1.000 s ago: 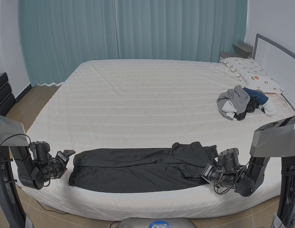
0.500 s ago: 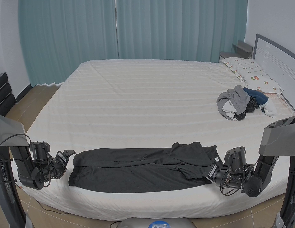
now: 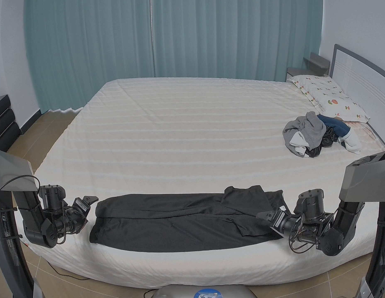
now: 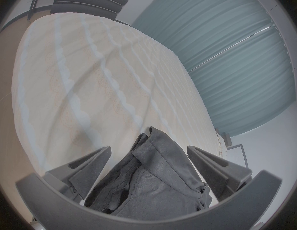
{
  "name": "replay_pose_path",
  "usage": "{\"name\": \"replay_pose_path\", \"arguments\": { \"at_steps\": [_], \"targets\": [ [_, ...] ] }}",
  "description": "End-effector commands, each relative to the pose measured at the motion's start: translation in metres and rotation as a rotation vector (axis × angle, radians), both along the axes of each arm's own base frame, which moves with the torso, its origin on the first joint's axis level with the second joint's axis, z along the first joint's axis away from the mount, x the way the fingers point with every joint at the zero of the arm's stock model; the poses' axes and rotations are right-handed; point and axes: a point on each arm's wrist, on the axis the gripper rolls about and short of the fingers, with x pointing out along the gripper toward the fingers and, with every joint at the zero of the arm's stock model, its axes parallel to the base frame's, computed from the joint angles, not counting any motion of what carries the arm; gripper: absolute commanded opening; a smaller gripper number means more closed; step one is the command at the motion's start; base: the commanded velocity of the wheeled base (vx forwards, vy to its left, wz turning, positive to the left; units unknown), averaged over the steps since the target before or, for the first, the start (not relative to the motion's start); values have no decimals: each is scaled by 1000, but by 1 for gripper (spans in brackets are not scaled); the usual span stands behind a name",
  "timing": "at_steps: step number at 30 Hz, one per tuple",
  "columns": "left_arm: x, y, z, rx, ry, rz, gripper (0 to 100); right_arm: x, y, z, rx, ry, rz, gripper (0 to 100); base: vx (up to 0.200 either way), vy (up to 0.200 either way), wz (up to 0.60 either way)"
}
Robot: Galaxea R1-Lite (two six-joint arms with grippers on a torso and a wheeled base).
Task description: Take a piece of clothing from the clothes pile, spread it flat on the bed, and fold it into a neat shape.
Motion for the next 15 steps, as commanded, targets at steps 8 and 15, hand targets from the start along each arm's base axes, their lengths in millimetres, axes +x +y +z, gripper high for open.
{"name": "replay_pose_path", "arguments": {
  "at_steps": [8, 15],
  "targets": [
    [1, 0, -1, -1, 1, -1, 100, 32, -35, 27, 120, -136, -41, 100, 0, 0, 0],
    [1, 0, -1, 1, -1, -1, 100, 31, -43, 32, 153, -138, -22, 100, 0, 0, 0]
  ]
}}
